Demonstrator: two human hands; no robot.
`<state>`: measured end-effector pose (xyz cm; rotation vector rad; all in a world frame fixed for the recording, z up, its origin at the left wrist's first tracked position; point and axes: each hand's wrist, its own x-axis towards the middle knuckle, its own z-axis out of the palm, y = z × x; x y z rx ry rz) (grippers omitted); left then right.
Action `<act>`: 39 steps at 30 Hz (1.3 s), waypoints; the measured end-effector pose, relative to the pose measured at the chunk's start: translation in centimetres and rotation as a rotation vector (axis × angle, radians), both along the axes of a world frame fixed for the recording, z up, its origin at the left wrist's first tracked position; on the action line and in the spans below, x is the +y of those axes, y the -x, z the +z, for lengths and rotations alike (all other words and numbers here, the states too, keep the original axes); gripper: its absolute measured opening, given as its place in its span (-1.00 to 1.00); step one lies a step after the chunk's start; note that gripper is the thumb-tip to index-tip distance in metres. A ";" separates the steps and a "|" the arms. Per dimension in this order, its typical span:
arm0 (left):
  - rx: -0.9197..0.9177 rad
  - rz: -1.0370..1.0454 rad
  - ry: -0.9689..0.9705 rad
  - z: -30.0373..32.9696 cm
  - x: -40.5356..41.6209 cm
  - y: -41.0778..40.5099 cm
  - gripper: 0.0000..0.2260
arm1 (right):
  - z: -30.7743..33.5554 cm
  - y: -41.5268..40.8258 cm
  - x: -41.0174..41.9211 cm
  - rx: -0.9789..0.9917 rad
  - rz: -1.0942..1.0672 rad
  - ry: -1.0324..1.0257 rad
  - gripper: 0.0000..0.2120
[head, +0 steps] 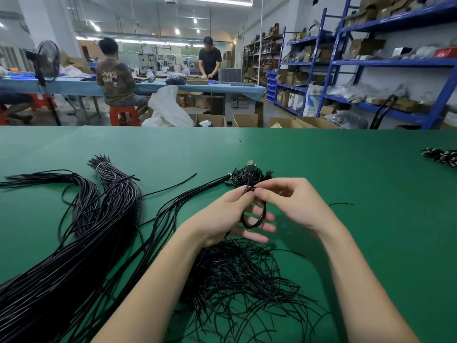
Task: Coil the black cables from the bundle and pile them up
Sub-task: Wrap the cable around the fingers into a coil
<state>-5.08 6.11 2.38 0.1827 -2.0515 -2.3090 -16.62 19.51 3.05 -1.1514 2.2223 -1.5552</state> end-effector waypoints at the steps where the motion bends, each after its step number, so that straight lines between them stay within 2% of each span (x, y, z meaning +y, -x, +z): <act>1: 0.001 0.003 0.001 0.0 0.1 0.1 -0.73 | -0.1 0.0 0.0 0.006 -0.010 0.016 -0.95; 4: -0.006 0.012 -0.022 0.1 0.2 0.3 -0.77 | -0.4 -0.5 -0.4 -0.012 -0.044 0.101 -0.95; 9: -0.047 -0.026 -0.262 0.4 0.0 0.1 -0.80 | -0.6 -1.1 -1.4 0.128 -0.175 0.126 -0.88; 12: -0.080 -0.050 -0.258 0.4 -0.1 0.1 -0.83 | -0.9 -1.3 -1.6 0.161 -0.211 0.127 -0.90; 20: -0.073 -0.018 -0.002 -0.3 0.7 0.6 -0.67 | -0.7 -1.9 -1.9 -0.169 -0.108 0.156 -0.84; 26: -0.071 -0.060 -0.004 -0.3 1.1 0.5 -0.66 | -0.4 -2.1 -1.9 -0.515 -0.080 0.214 -0.86; 30: -0.090 -0.118 -0.142 -0.2 0.8 0.4 -0.67 | -0.1 -1.8 -1.2 -0.637 -0.030 0.231 -0.89; 33: -0.086 -0.152 -0.185 -0.1 0.6 0.3 -0.67 | 0.0 -1.5 -0.8 -0.672 -0.010 0.242 -0.90; 39: -0.044 -0.204 -0.173 -0.1 0.3 -0.1 -0.76 | 0.6 -1.4 -0.1 -0.592 0.020 0.169 -0.87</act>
